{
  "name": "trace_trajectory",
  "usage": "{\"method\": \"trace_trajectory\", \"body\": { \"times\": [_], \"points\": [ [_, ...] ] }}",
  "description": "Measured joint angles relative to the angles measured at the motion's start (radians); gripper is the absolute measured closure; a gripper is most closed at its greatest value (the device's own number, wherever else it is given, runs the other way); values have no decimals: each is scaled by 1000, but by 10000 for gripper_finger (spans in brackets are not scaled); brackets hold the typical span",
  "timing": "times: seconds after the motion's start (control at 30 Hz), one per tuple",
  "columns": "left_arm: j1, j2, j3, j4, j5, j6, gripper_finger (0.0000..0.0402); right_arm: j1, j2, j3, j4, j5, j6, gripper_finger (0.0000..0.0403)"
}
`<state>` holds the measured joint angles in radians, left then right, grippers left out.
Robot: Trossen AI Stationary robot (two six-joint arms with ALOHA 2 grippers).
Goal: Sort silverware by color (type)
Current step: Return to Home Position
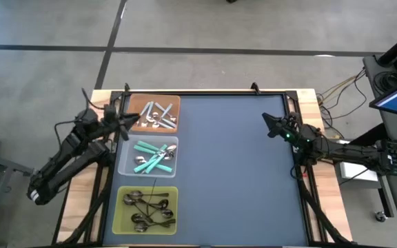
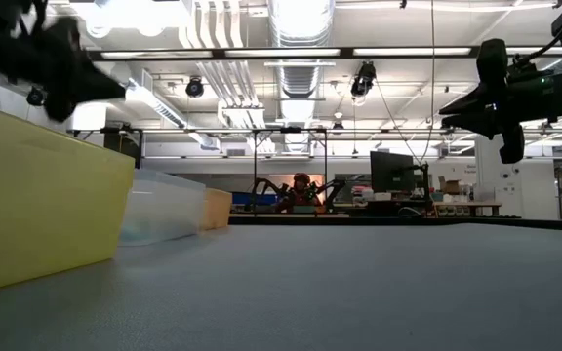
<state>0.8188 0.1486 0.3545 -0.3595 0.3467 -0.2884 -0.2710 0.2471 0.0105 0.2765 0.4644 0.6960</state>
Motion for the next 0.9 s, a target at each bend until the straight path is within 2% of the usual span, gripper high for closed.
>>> {"method": "trace_trajectory", "body": {
  "times": [0.1, 0.37, 0.5, 0.7, 0.9],
  "points": [
    [0, -34, -93, 20, -123, -9, 343, 0, 3, 0, -11, 0, 0, 337],
    [0, -55, -291, 257, -134, 2, 360, 0, -9, 0, -14, 0, 0, 337],
    [0, -24, -303, 311, -216, 83, 365, 0, -15, 0, -15, 0, 0, 337],
    [0, 5, -308, 296, -415, 48, 366, 0, -39, 0, -17, 0, 0, 337],
    [0, 24, -307, 300, -435, -92, 366, 0, -57, 0, -15, 0, 0, 337]
  ]
}}
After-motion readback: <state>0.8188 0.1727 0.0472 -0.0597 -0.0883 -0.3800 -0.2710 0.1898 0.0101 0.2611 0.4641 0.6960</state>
